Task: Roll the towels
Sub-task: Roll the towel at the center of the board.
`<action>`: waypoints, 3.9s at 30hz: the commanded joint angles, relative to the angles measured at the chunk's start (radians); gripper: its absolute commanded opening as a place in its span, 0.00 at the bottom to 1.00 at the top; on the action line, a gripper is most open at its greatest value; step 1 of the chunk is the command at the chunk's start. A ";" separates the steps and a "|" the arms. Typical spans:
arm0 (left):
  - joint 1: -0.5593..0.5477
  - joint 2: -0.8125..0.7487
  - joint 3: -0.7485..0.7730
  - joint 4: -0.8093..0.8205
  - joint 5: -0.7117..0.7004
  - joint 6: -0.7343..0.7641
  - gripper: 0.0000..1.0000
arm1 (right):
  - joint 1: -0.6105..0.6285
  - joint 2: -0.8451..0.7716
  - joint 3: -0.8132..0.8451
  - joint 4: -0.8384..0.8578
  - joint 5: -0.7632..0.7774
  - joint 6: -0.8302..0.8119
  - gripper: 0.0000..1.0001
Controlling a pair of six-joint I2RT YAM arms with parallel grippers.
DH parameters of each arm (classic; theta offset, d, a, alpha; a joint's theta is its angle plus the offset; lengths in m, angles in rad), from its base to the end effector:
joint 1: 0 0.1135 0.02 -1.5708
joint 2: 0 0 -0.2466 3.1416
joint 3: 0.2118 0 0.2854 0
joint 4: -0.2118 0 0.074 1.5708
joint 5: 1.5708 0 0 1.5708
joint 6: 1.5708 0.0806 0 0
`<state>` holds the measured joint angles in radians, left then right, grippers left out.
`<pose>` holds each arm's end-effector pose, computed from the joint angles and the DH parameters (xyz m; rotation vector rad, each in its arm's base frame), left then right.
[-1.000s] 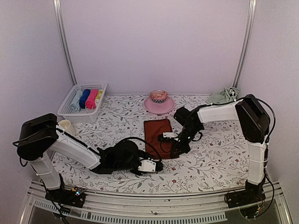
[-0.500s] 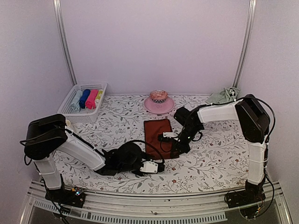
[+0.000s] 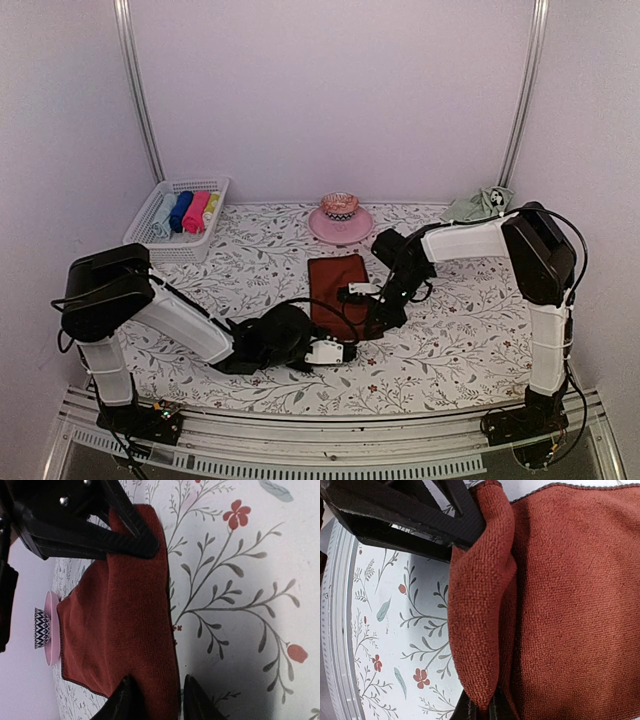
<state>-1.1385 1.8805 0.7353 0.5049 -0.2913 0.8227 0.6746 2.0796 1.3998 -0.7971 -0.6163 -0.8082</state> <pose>0.1828 -0.3410 0.0287 1.7201 1.3452 0.1436 0.2895 0.2912 0.0610 -1.9718 2.0898 0.9033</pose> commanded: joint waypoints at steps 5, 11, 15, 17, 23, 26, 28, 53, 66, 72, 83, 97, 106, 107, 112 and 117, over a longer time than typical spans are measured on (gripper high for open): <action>0.015 0.055 0.046 -0.083 -0.044 -0.041 0.30 | -0.006 0.033 0.021 -0.043 -0.010 -0.013 0.10; 0.024 0.068 0.084 -0.163 -0.025 -0.073 0.06 | -0.007 0.024 0.031 -0.056 -0.019 -0.023 0.18; 0.032 0.056 0.096 -0.208 0.014 -0.101 0.00 | -0.008 -0.038 0.027 -0.054 -0.007 -0.042 0.31; 0.041 0.044 0.102 -0.233 0.037 -0.119 0.00 | -0.013 -0.089 0.009 -0.031 0.015 -0.046 0.35; 0.076 0.013 0.128 -0.315 0.150 -0.175 0.00 | -0.032 -0.238 -0.101 0.114 0.101 -0.071 0.44; 0.099 -0.004 0.138 -0.347 0.214 -0.203 0.00 | -0.037 -0.321 -0.198 0.239 0.130 -0.107 0.49; 0.118 -0.012 0.148 -0.371 0.260 -0.223 0.00 | -0.036 -0.374 -0.279 0.313 0.124 -0.144 0.51; 0.207 0.018 0.234 -0.496 0.504 -0.310 0.00 | 0.088 -0.435 -0.556 0.683 0.146 -0.280 0.55; 0.213 0.032 0.245 -0.509 0.513 -0.315 0.00 | 0.096 -0.383 -0.540 0.679 0.183 -0.272 0.53; 0.214 0.037 0.249 -0.516 0.520 -0.315 0.00 | 0.096 -0.351 -0.525 0.682 0.220 -0.259 0.51; 0.216 0.042 0.267 -0.568 0.582 -0.308 0.00 | 0.110 -0.303 -0.504 0.715 0.327 -0.215 0.45; 0.227 0.047 0.278 -0.607 0.641 -0.309 0.06 | 0.134 -0.229 -0.469 0.723 0.459 -0.177 0.17; 0.233 -0.041 0.204 -0.525 0.598 -0.316 0.32 | 0.131 -0.228 -0.403 0.588 0.398 -0.151 0.03; 0.233 -0.058 0.189 -0.504 0.589 -0.317 0.37 | 0.131 -0.228 -0.393 0.570 0.387 -0.148 0.03; 0.235 -0.121 0.119 -0.389 0.522 -0.329 0.63 | 0.115 -0.209 -0.347 0.486 0.329 -0.132 0.03; 0.229 -0.211 0.030 -0.240 0.461 -0.310 0.73 | 0.084 -0.177 -0.279 0.371 0.247 -0.114 0.02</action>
<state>-0.8993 1.7493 0.8227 0.1200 0.2207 0.4858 0.7887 1.8622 1.0744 -0.2916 -0.3019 -0.9623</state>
